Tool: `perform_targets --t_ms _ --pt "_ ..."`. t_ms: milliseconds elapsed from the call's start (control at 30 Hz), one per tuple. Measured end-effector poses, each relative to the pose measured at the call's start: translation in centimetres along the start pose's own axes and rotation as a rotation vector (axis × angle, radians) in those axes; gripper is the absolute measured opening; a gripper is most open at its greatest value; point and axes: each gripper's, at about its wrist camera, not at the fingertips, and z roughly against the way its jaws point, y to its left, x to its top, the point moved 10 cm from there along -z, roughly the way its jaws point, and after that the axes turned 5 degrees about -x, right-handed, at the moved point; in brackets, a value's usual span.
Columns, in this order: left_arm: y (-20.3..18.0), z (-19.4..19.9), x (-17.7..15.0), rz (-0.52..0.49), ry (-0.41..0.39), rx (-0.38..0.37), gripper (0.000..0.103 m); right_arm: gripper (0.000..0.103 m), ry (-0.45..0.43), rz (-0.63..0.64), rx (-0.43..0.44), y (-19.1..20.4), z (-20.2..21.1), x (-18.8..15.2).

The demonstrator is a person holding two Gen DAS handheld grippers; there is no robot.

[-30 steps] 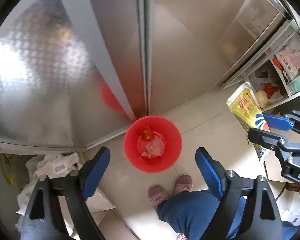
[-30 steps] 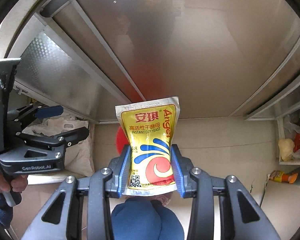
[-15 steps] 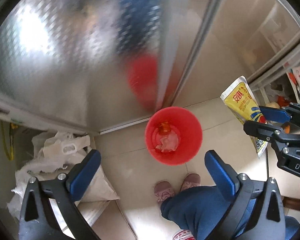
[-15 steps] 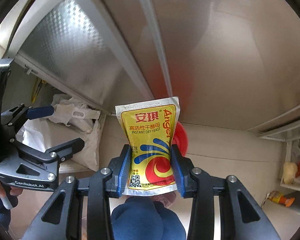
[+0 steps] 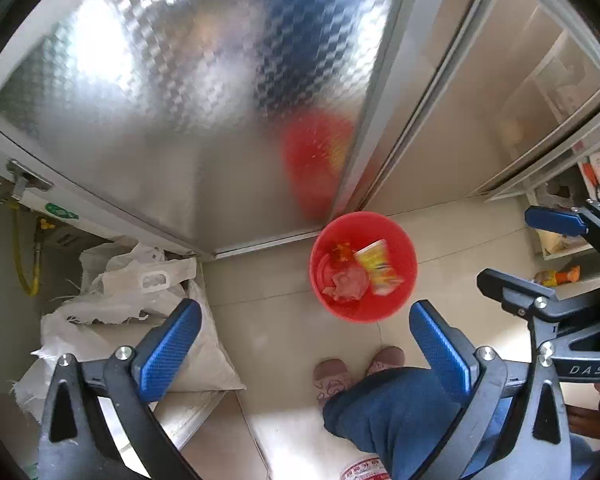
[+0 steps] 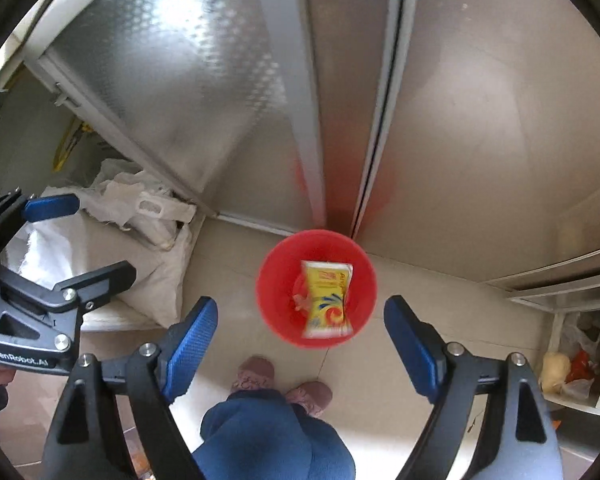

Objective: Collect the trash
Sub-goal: 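Open the right gripper over the red bin to drop the packet, then raise both tools back toward the counter items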

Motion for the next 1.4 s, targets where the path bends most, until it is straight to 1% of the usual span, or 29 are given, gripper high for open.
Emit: perform_targets --t_ms 100,233,333,367,433,500,567,700,933,1067,1233,1400 --pt "-0.5 2.6 0.3 -0.007 -0.016 0.002 0.103 0.084 -0.016 0.000 -0.009 -0.1 2.5 0.3" --pt "-1.3 7.4 1.1 -0.014 -0.041 0.002 0.103 0.085 -0.039 -0.021 -0.017 -0.6 7.0 0.9" --pt "-1.6 11.4 1.8 -0.009 -0.066 -0.002 0.103 0.088 -0.064 -0.033 -0.027 -0.5 10.9 1.5" --pt "-1.6 12.7 2.0 -0.004 -0.071 0.001 0.103 0.089 -0.072 -0.037 -0.031 0.2 11.4 2.0" --pt "-1.7 15.6 2.6 0.001 -0.098 0.007 0.103 0.093 -0.086 -0.041 -0.028 0.2 13.6 2.6" --pt "-1.9 18.4 3.2 0.009 -0.133 0.011 0.103 0.094 -0.103 -0.045 -0.021 0.4 15.8 3.3" --pt "-1.8 20.7 3.7 0.015 -0.166 0.022 0.103 0.096 -0.137 -0.035 -0.029 0.7 17.5 4.3" --pt "-1.6 24.4 4.5 0.036 -0.219 0.047 0.103 0.098 -0.188 -0.026 -0.021 1.3 20.5 6.0" --pt "0.1 28.4 4.8 0.106 -0.273 0.093 0.103 0.100 -0.254 0.041 0.002 3.0 23.1 8.9" --pt "2.3 30.0 5.3 0.150 -0.287 0.114 0.103 0.101 -0.276 0.086 0.020 4.3 24.0 10.7" --pt "6.2 30.7 6.7 0.201 -0.296 0.134 0.103 0.102 -0.281 0.139 0.042 6.2 23.9 13.6" --pt "10.7 30.3 9.8 0.238 -0.283 0.150 0.103 0.102 -0.277 0.170 0.058 8.0 22.9 17.8"
